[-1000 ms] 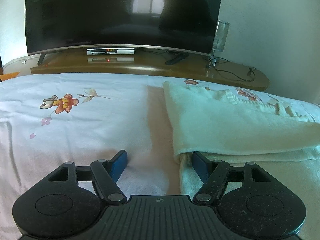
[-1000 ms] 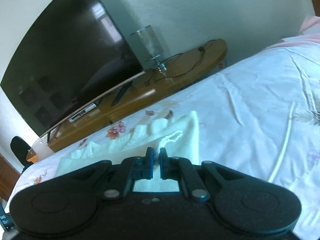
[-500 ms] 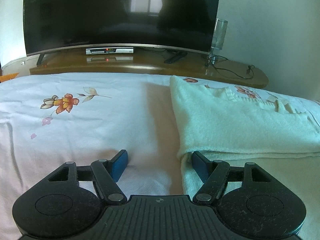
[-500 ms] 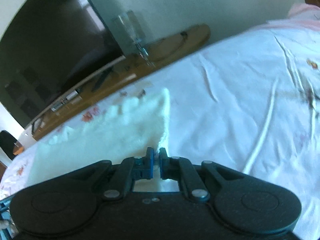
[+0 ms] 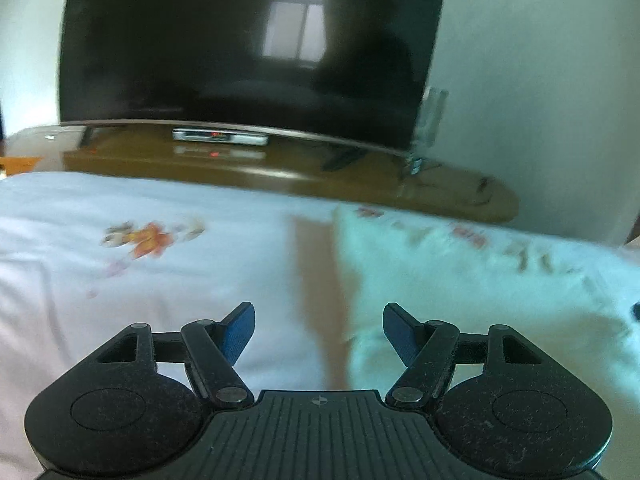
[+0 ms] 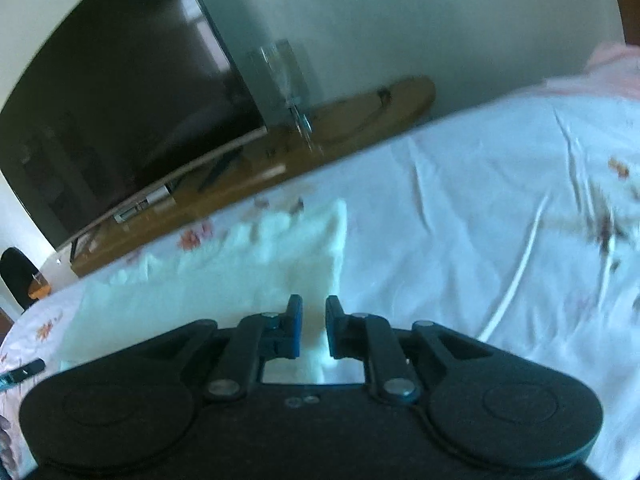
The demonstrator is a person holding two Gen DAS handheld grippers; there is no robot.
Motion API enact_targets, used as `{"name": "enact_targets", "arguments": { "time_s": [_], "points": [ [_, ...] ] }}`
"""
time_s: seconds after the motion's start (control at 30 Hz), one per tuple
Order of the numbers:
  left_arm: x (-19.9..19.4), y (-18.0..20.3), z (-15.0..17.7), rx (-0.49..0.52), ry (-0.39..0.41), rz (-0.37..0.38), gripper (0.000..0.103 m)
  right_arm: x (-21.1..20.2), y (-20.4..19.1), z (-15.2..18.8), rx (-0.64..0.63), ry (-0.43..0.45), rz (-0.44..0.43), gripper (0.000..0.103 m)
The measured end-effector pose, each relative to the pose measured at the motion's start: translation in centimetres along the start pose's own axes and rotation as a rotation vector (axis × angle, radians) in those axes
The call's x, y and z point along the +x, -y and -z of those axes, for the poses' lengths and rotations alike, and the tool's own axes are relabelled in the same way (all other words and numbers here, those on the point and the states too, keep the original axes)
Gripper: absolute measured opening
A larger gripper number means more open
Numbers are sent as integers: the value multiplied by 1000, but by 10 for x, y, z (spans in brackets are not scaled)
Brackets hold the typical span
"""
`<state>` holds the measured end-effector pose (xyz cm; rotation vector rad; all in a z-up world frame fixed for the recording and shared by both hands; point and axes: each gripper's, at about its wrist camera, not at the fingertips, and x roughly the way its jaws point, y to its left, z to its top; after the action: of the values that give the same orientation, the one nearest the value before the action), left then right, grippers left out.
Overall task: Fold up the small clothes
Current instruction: 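Release the left gripper and smooth the folded side while the right gripper holds the edge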
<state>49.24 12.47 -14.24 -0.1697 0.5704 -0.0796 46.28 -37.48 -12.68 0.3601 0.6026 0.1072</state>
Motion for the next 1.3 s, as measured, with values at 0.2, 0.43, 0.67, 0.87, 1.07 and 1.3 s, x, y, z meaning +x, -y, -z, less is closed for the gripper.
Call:
{"name": "enact_targets", "arguments": {
  "time_s": [0.2, 0.43, 0.67, 0.87, 1.07, 1.3],
  "points": [
    [44, 3, -2, -90, -164, 15, 22, 12, -14, -8, -32, -16, -5, 14],
    [32, 5, 7, -9, -157, -31, 23, 23, -14, 9, -135, -126, 51, 7],
    [54, 37, -49, 179, -4, 29, 23, 17, -8, -13, -121, -3, 60, 14],
    [114, 46, -44, 249, -84, 11, 23, 43, -11, -23, -126, 16, 86, 8],
    [125, 27, -41, 243, -84, -14, 23, 54, -14, -14, -157, -3, 95, 8],
    [121, 40, -45, 328, -72, -17, 23, 51, -8, -20, -139, 19, 76, 10]
  ]
}}
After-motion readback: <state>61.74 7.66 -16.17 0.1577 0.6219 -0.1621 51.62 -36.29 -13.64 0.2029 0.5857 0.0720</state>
